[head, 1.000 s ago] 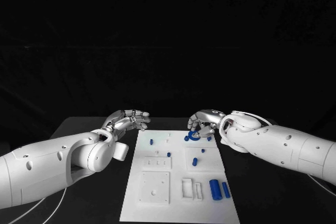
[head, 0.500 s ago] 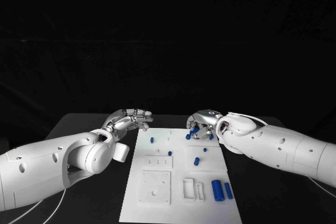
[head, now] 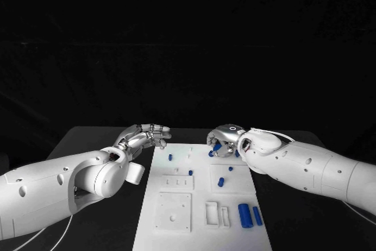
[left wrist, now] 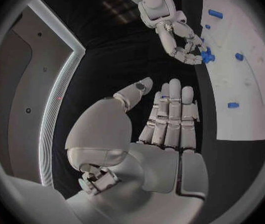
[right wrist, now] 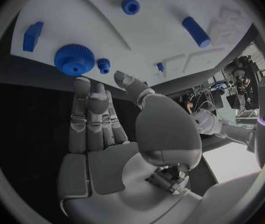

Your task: Assemble the parts on the task board

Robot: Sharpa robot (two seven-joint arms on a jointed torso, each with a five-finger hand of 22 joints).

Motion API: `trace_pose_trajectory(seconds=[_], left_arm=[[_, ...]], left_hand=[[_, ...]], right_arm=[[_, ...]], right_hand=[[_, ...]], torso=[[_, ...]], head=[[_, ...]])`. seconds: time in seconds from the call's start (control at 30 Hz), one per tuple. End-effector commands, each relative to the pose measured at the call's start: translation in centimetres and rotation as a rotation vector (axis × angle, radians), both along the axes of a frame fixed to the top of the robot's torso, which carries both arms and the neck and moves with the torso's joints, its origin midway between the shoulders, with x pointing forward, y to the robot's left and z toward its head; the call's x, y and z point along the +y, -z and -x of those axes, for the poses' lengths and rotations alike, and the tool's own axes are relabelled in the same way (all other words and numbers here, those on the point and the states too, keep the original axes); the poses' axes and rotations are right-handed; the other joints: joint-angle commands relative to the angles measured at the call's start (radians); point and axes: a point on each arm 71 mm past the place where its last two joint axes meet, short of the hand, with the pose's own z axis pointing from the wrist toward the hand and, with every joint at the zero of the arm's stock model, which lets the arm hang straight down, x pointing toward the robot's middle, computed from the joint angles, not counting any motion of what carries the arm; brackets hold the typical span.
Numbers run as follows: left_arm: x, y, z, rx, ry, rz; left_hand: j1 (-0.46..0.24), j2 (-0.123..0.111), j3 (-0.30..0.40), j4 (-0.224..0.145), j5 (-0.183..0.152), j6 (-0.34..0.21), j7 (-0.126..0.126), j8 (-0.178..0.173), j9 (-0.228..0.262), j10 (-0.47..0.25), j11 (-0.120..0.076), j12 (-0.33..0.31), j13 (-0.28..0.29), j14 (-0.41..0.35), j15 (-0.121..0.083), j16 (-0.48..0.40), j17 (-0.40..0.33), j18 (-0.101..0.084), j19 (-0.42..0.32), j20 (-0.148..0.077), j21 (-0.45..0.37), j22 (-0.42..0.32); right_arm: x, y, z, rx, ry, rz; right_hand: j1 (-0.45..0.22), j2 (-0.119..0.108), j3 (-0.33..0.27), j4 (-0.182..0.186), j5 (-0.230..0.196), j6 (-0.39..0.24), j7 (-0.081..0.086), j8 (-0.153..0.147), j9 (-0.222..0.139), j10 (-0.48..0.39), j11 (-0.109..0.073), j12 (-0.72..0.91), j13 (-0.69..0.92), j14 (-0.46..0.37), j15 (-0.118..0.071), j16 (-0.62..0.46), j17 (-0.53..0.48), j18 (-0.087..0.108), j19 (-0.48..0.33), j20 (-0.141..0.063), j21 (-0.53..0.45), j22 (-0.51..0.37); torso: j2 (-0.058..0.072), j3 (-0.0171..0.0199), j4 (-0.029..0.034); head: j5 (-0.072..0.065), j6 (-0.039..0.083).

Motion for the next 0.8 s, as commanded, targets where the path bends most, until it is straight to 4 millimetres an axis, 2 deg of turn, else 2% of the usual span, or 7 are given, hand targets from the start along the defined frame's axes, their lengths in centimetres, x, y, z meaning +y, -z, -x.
trace_pose_trajectory(seconds=[0.03, 0.3, 0.67, 0.8], left_arm=[[-0.25, -0.39, 0.08, -0.011, 0.021, 0.008], [-0.15, -0.71, 0.04, -0.015, 0.02, 0.007], [-0.07, -0.85, 0.03, -0.013, 0.017, 0.004], [0.07, -1.07, -0.13, -0.019, 0.012, 0.003]], left_hand=[[-0.012, -0.001, 0.0, -0.004, -0.005, 0.008, 0.0, -0.005, -0.002, 0.004, 0.001, -0.006, -0.002, 0.009, 0.0, 0.005, 0.001, 0.014, 0.005, -0.002, 0.004, 0.001], [-0.013, -0.001, 0.0, -0.004, -0.005, 0.007, 0.0, -0.005, -0.002, 0.004, 0.001, -0.006, -0.002, 0.009, -0.001, 0.006, 0.001, 0.014, 0.005, -0.003, 0.005, 0.001], [-0.015, -0.003, -0.001, -0.003, -0.006, 0.007, 0.001, -0.006, -0.002, 0.004, 0.001, -0.007, -0.003, 0.009, -0.001, 0.007, 0.001, 0.013, 0.006, -0.004, 0.006, 0.0], [-0.016, -0.004, -0.001, -0.003, -0.007, 0.006, 0.001, -0.007, -0.003, 0.002, 0.002, -0.008, -0.004, 0.009, -0.002, 0.008, 0.0, 0.012, 0.006, -0.005, 0.006, 0.0]], right_arm=[[0.16, 0.03, -0.04, -0.014, -0.002, 0.03], [0.35, 0.11, -0.17, -0.02, 0.003, 0.051], [0.13, 0.28, -0.29, -0.011, 0.012, 0.074], [0.28, 0.33, -0.21, -0.006, 0.007, 0.076]], right_hand=[[0.001, -0.005, 0.005, -0.001, -0.008, 0.007, -0.001, -0.007, -0.001, 0.005, 0.005, -0.007, -0.001, -0.009, 0.001, 0.004, -0.002, 0.027, 0.019, -0.013, 0.005, 0.021], [0.002, -0.005, 0.01, -0.001, -0.015, 0.011, -0.002, -0.007, -0.001, 0.007, 0.005, -0.01, -0.002, -0.01, 0.001, 0.008, -0.004, 0.027, 0.019, -0.013, 0.006, 0.021], [0.003, -0.007, 0.025, 0.0, -0.033, 0.018, -0.004, -0.01, -0.003, 0.011, 0.005, -0.017, -0.002, -0.013, 0.001, 0.015, -0.012, 0.027, 0.018, -0.01, 0.01, 0.02], [0.002, -0.007, 0.027, 0.0, -0.036, 0.019, -0.004, -0.01, -0.003, 0.012, 0.005, -0.017, -0.002, -0.013, 0.001, 0.016, -0.014, 0.027, 0.017, -0.01, 0.011, 0.02]], torso=[[0.008, -0.0005, 0.0019], [0.015, -0.0003, 0.002], [0.023, -0.0013, -0.002], [0.025, -0.0028, -0.0035]], head=[[-0.001, 0.002], [0.0, 0.004], [0.003, 0.004], [0.003, 0.004]])
